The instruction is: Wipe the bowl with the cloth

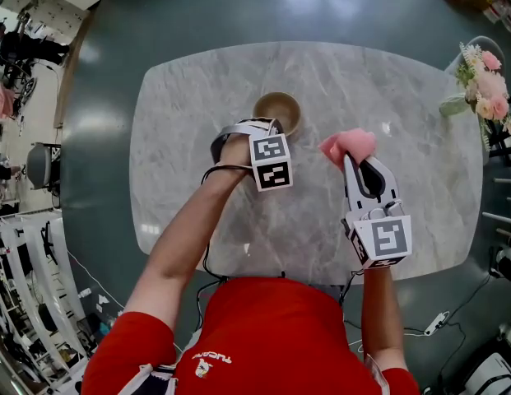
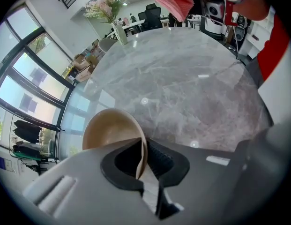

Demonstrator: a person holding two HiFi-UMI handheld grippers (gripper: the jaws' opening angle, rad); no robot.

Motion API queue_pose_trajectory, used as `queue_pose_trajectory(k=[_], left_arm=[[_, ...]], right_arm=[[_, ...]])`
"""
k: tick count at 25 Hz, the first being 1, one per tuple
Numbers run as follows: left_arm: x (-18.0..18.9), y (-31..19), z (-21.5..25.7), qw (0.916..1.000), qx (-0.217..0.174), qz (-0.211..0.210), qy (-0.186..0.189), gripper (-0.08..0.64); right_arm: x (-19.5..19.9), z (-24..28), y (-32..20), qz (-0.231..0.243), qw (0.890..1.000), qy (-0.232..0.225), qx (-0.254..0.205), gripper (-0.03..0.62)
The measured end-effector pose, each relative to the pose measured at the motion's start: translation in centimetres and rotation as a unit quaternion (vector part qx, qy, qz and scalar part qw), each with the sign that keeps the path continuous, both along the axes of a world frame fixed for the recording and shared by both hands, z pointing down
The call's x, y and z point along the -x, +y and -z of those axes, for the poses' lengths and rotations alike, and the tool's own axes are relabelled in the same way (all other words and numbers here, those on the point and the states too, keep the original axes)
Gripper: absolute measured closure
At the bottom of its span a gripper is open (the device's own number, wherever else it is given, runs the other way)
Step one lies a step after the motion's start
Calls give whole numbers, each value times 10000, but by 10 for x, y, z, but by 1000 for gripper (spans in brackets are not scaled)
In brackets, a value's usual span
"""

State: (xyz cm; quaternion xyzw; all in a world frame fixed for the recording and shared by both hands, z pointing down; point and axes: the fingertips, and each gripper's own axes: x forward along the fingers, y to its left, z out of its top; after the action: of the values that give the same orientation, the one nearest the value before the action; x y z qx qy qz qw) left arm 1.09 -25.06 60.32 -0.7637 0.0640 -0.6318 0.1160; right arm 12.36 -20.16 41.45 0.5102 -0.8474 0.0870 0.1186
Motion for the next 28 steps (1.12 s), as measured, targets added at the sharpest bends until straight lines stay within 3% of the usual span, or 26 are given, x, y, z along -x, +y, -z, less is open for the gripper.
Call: queue_pose_trajectory(k=[7,12,19,24,28], left_arm=[[0,1,2,9999,5,31,122,541],[2,4,7,9997,-28,34,225,484],[1,2,29,9964,-411,269,687,428],[-2,4,68,9837,-743,656,1500,422],[-9,9,108,9610,-997,1010,2376,423]], right_arm=[[2,-1,0,-5,10000,-11,2,572],[5,1,2,4,10000,1,2,572],[2,1,5,19,10000,14,-12,572],[5,5,9,42,10000,-14,-64,572],[7,13,13,108,9998,-69,-146,572]])
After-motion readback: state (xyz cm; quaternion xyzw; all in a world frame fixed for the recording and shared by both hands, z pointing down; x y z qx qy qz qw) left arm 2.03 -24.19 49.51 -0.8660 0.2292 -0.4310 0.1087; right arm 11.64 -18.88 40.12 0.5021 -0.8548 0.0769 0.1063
